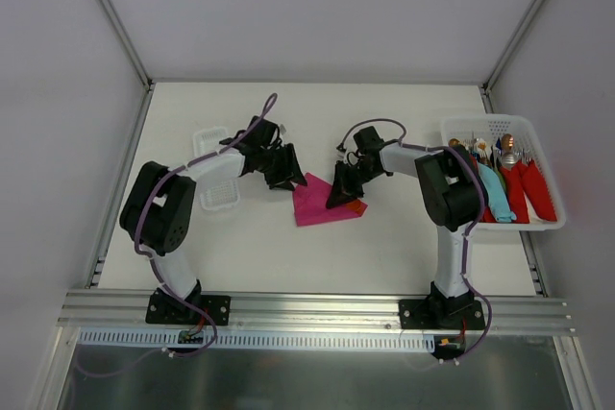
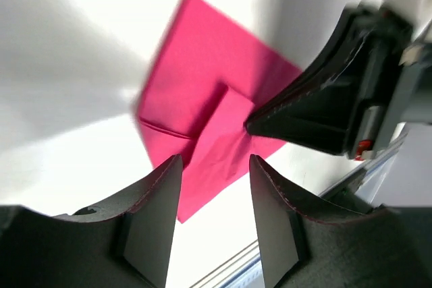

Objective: Place the utensils on the paper napkin and roll it up

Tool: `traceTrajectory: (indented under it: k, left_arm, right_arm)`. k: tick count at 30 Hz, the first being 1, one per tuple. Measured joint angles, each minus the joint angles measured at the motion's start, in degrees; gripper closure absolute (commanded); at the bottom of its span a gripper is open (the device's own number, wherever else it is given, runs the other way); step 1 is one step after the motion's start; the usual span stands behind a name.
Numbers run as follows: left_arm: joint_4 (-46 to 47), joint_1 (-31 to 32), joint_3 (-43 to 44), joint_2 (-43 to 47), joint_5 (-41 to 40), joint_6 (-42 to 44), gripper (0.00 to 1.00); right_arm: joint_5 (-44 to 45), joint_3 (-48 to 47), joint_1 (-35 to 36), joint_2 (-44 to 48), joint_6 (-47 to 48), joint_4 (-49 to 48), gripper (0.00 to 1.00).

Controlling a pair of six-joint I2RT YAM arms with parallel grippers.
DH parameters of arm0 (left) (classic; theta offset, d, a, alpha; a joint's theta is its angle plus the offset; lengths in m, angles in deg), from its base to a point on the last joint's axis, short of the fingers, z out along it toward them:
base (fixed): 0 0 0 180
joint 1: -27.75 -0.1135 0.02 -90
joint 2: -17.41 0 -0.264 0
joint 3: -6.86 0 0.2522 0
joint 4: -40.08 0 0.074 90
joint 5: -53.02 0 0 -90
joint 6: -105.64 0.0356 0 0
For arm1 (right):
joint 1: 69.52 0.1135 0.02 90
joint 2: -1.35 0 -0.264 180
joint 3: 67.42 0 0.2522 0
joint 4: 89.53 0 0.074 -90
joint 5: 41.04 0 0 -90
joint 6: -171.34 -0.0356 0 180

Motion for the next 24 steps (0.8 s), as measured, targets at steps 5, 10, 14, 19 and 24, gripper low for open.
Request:
traceTrajectory:
  k: [5,10,14,19,24]
  left_arm:
    - [0.61,-5.60,0.13,1.86,-0.90,1.01,0.56]
    - [3.04,-7.43,0.22,-3.08,0.28,0.96,0.56]
    - [6.40,-7.34,0.04,-7.28,3.87,-0.28,0.56]
    - [14.29,-7.39,-2.80,-8.20,8.63,-3.45,0.56]
    - [21.11,-7.39,-5.57,-9.18,12.92,-7.17,0.57]
  right_arm:
    - [0.22,-0.33,0.04,-0.13,0.07,0.50,0.92]
    - [0.22,-1.29,0.04,-0.72,0.39,1.88,0.93]
    - [0.52,-1.77,0.04,-0.85,1.03,2.78,0.93]
    - [0.85,-3.04,0.07,-1.51,1.88,4.70,0.94]
    - [0.90,-3.87,0.07,-1.99,2.34,5.88,0.94]
